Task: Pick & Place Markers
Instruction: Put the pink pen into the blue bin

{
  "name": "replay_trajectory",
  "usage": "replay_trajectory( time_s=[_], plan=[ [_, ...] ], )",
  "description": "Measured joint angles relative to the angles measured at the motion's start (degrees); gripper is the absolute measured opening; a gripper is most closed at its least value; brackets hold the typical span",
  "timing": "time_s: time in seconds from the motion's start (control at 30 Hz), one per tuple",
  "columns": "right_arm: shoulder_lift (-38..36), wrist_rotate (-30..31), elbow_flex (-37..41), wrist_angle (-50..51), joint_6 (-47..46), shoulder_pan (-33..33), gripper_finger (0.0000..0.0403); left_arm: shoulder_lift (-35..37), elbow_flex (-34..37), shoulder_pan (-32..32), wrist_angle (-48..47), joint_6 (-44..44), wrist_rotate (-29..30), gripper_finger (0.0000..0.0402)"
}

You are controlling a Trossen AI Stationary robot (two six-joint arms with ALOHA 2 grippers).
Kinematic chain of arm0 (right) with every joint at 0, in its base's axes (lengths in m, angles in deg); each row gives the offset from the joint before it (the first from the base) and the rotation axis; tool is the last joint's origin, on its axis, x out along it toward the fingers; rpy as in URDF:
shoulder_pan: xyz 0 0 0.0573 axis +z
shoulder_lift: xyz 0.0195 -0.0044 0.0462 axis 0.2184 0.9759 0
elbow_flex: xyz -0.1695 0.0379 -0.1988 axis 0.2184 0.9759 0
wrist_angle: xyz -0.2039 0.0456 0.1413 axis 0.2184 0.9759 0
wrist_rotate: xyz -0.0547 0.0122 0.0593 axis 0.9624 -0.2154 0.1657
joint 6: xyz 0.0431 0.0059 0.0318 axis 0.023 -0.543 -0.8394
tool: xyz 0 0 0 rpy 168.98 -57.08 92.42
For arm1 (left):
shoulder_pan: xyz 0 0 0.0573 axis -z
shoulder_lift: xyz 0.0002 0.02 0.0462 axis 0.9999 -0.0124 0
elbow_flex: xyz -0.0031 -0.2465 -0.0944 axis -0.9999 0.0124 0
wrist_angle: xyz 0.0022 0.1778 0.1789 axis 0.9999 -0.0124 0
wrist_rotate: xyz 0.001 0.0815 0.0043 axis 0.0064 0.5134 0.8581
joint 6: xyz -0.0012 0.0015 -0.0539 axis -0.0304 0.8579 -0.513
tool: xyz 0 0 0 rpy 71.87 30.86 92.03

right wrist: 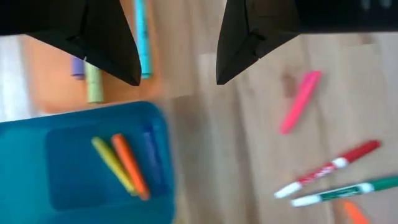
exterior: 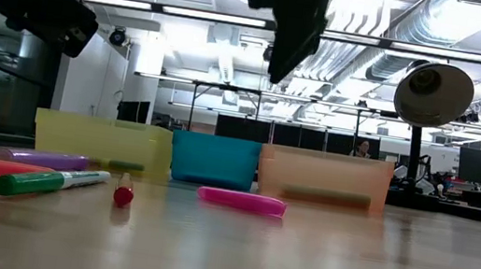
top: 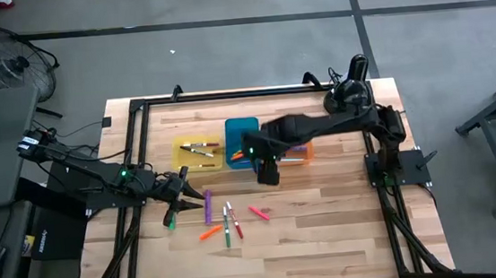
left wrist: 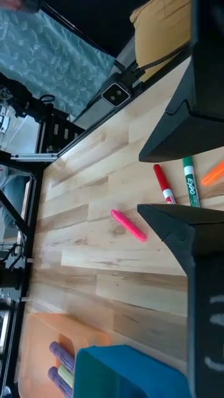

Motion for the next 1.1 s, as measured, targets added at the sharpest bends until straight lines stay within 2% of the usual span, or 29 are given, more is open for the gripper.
replay_trajectory(
  time_s=[0.43,0.6,0.83,1.1],
  plan=[
    [0.5,6.8,0.1,-3.1,-16.8,12.5,0.0197,0.0,0.0,0.0,0.0,-0.5,0.1,0.0117],
    [3.3,7.6,0.2,-6.7,-18.5,15.7,0.0198,0.0,0.0,0.0,-0.4,-0.5,0.2,0.0117],
    [8.1,10.5,0.2,-8.6,-24.3,17.5,0.0195,0.0,0.0,0.0,-1.8,-0.9,0.6,0.0117],
    [11.7,10.6,0.2,-9.0,-27.3,17.5,0.0195,0.0,0.0,0.0,-1.8,-0.9,0.6,0.0117]
  ],
)
